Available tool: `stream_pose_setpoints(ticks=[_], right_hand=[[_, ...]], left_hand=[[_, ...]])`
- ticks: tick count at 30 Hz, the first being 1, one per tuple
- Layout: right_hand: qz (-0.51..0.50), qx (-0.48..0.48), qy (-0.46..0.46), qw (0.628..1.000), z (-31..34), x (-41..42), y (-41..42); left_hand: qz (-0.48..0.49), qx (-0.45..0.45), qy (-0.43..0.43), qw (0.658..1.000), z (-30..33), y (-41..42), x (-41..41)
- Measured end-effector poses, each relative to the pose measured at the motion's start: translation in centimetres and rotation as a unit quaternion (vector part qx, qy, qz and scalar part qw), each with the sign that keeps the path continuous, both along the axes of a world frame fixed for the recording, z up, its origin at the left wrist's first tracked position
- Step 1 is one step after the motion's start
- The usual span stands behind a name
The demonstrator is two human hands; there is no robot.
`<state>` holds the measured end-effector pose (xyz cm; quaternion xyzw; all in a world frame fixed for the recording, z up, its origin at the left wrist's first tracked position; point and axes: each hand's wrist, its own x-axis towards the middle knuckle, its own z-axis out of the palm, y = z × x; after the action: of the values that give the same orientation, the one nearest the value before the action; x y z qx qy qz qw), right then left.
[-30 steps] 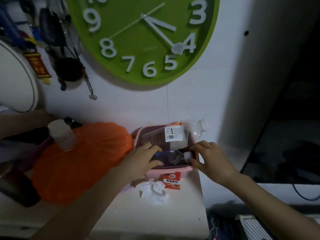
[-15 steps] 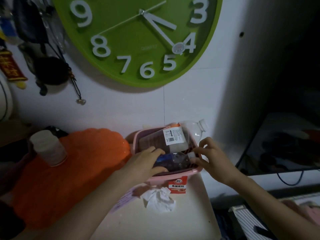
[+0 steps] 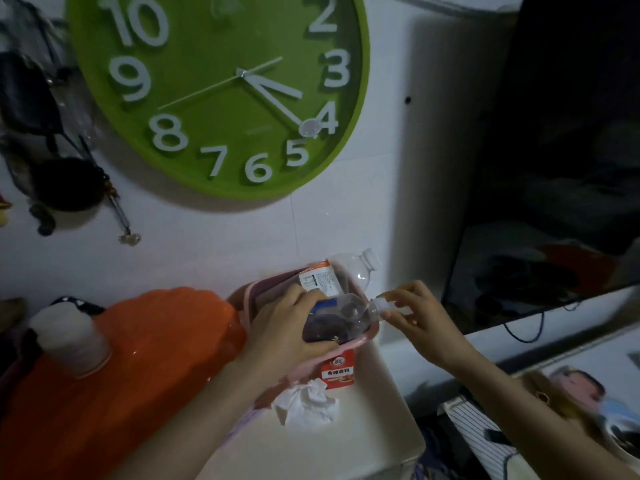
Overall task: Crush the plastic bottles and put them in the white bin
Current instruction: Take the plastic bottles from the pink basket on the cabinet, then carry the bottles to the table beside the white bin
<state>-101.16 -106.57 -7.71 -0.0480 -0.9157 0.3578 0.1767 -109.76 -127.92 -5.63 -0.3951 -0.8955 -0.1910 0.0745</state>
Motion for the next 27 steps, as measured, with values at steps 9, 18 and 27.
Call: stream_pose_setpoints(ticks=[9, 18, 27], right_hand=[[-0.169, 0.182, -0.089, 0.965, -1.8, 10.2, 4.8], [-0.336, 0.205, -0.242, 0.887, -4.6, 28.5, 11.9], [-0.448, 0.136, -0.322, 0.823, -7.0, 53.7, 20.8]], left_hand=[[-0.099, 0.064, 0.042, 0.992, -0.8, 7.6, 4.9], [-0.225, -0.029, 0.088, 0.970, -3.6, 19.5, 16.6], [-0.329, -0.015, 0.006, 0.944, -10.0, 35.8, 38.7]])
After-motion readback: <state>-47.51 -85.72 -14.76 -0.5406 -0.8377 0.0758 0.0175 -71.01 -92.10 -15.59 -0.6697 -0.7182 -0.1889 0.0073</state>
